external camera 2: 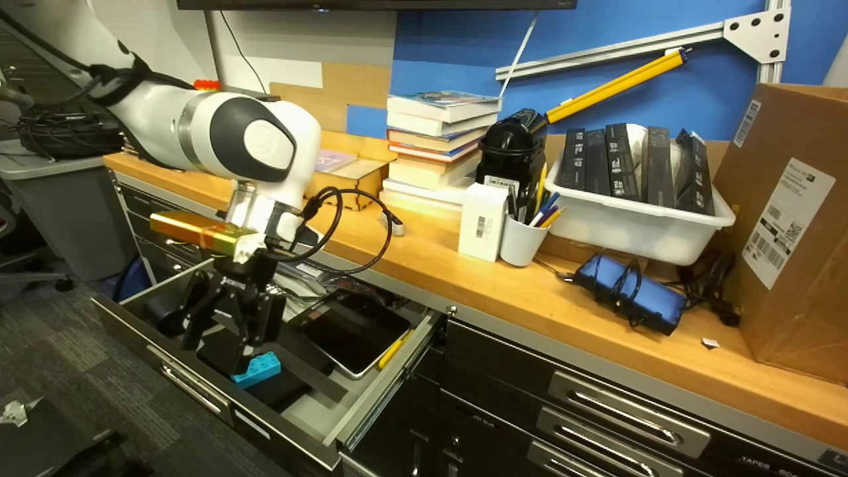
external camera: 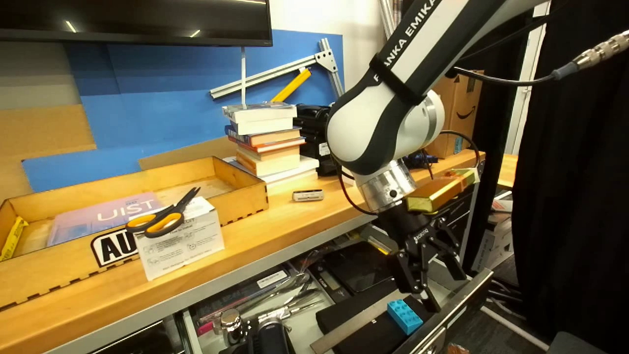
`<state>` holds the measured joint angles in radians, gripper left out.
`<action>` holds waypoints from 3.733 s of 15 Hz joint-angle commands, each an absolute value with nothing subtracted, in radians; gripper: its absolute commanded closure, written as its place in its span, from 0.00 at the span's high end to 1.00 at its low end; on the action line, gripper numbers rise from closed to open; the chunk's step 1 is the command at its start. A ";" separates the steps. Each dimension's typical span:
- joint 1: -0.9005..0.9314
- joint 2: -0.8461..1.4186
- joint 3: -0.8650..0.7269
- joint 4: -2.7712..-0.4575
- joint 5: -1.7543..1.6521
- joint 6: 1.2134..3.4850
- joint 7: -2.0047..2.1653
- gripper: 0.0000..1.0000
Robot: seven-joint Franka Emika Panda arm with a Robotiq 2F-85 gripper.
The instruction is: Put the block in the open drawer, push the drawer closed
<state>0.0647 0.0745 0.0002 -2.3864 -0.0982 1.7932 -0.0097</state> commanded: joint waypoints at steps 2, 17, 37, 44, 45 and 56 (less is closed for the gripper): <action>0.053 0.057 0.010 -2.460 -0.130 1.838 0.014 1.00; 0.062 0.046 0.013 -2.652 -0.440 2.289 0.692 1.00; 0.161 0.133 0.044 -2.331 -0.786 2.302 1.253 1.00; 0.117 0.134 0.065 -2.353 -0.507 2.314 0.767 1.00; 0.127 0.154 0.066 -2.339 -0.506 2.302 0.753 1.00; 0.275 0.438 0.008 -2.059 -0.659 2.281 0.940 1.00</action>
<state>0.2317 0.3669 0.0416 -2.1636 -0.6134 2.2986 0.8645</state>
